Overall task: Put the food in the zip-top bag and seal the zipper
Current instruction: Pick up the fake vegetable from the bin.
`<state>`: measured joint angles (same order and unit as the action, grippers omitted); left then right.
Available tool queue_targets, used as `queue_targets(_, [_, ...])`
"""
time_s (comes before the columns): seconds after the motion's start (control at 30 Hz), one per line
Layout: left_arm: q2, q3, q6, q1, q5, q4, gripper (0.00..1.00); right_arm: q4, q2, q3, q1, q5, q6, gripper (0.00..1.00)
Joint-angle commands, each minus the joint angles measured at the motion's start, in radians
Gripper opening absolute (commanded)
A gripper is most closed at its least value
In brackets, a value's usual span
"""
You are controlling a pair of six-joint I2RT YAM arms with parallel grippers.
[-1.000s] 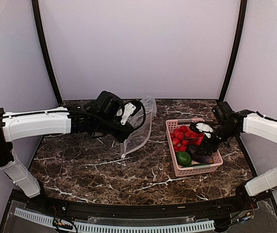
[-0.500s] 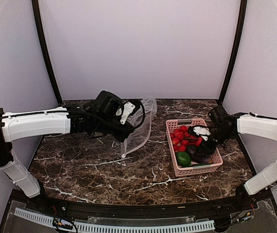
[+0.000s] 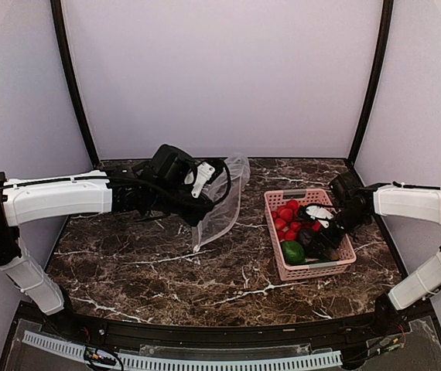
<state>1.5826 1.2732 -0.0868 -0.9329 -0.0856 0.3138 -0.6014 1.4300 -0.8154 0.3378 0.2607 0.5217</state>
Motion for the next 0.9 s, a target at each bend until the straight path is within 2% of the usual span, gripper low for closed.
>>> queue_targets(0.0, [-0.020,-0.011,-0.003,-0.001,0.009,0.008,0.01,0.007,0.012,0.015,-0.001,-0.007,-0.006,0.94])
queue_targets(0.17, [-0.015,-0.011,-0.002,-0.001,0.007,0.009,0.01,-0.034,-0.034,-0.018,-0.001,-0.009,-0.014,0.80])
queue_targets(0.4, [-0.016,-0.007,0.001,-0.001,-0.003,0.015,0.01,-0.183,-0.202,-0.086,0.000,0.019,0.005,0.71])
queue_targets(0.47, [-0.014,-0.007,0.001,0.000,-0.018,0.017,0.01,-0.204,-0.285,-0.102,0.000,0.086,0.011,0.66])
queue_targets(0.67, [0.001,0.006,-0.079,0.000,0.032,-0.019,0.01,-0.215,-0.409,-0.209,-0.001,0.353,0.017,0.63])
queue_targets(0.87, [0.029,0.082,-0.231,-0.001,0.082,-0.028,0.01,-0.191,-0.348,-0.434,0.001,0.527,-0.055,0.57])
